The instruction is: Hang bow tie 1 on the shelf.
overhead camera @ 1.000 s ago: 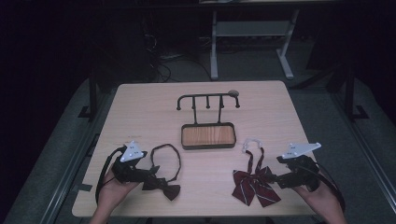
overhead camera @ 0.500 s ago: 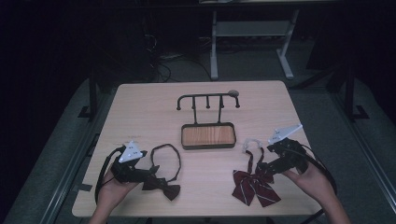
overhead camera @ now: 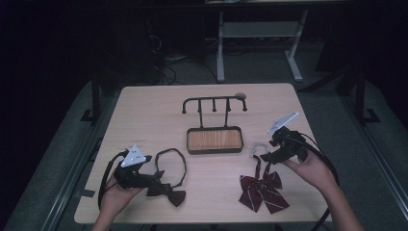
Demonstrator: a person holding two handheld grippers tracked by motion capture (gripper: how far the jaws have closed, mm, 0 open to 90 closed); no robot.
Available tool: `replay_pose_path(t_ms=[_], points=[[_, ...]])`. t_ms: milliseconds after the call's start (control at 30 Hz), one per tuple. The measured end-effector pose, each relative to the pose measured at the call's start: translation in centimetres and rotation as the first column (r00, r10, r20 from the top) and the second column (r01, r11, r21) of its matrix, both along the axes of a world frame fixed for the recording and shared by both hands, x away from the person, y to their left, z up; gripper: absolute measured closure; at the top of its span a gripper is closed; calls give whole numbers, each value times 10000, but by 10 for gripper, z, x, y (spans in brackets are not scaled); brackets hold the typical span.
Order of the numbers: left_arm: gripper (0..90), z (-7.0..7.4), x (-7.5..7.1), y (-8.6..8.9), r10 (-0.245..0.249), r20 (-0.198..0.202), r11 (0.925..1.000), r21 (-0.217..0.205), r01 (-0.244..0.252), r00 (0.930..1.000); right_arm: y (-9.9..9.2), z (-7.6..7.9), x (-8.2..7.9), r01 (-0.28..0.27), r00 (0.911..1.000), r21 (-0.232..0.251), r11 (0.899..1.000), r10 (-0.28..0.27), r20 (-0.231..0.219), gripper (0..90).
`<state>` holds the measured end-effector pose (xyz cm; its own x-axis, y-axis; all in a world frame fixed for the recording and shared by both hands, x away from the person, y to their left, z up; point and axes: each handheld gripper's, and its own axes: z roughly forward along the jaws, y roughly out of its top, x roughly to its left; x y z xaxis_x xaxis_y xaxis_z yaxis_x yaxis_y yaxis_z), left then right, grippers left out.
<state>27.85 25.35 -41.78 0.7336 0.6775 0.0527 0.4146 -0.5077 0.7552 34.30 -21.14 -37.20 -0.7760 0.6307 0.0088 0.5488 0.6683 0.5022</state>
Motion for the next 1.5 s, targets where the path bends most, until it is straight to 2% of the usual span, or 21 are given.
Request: replay_pose_path(t_ms=[200,233,467,500,667,733,1000,1067,1267,1300,1333,1367,1500], points=[[277,-1,0,-1,11,-46,10000,-7,-11,10000,1,-2,10,94,9998,-112,9999,-95,-155,336],[277,-1,0,-1,36,-89,10000,0,-36,10000,1,-5,16,130,9994,-174,9998,-136,-323,358],[277,-2,1,-1,67,-95,10000,9,-67,9999,0,-15,33,447,9969,-454,9980,-475,-627,407],[277,-2,1,0,77,-101,10000,22,-77,9999,0,-20,38,513,9963,-663,9965,-556,-651,426],[277,-1,1,0,81,-94,10000,17,-80,9999,-1,-26,45,697,9944,-932,9932,-766,-730,462],[277,-1,1,0,77,-79,10000,17,-77,9999,-3,-31,50,883,9910,-1107,9899,-985,-905,480],[277,-1,1,0,98,-80,10000,20,-98,9999,-6,-41,55,896,9869,-1330,9871,-1060,-1220,548],[277,-1,1,0,90,-84,10000,34,-89,9999,-6,-45,57,902,9834,-1420,9858,-1106,-1435,579],[277,-1,1,1,129,-63,9999,-2,-129,9999,-6,-50,58,985,9796,-1602,9822,-1240,-1581,615],[277,-1,1,1,153,-73,9999,-32,-154,9999,-5,-52,59,1067,9761,-1638,9807,-1347,-1706,627],[277,-1,1,1,153,-73,9999,-32,-154,9999,-5,-52,59,1067,9761,-1638,9807,-1347,-1706,627],[277,-1,1,1,163,-78,9999,-52,-164,9998,-5,-54,59,1127,9744,-1851,9762,-1451,-1717,639],[277,-1,1,1,185,-63,9998,-41,-186,9998,-3,-57,59,1033,9747,-1957,9752,-1385,-1757,646]])
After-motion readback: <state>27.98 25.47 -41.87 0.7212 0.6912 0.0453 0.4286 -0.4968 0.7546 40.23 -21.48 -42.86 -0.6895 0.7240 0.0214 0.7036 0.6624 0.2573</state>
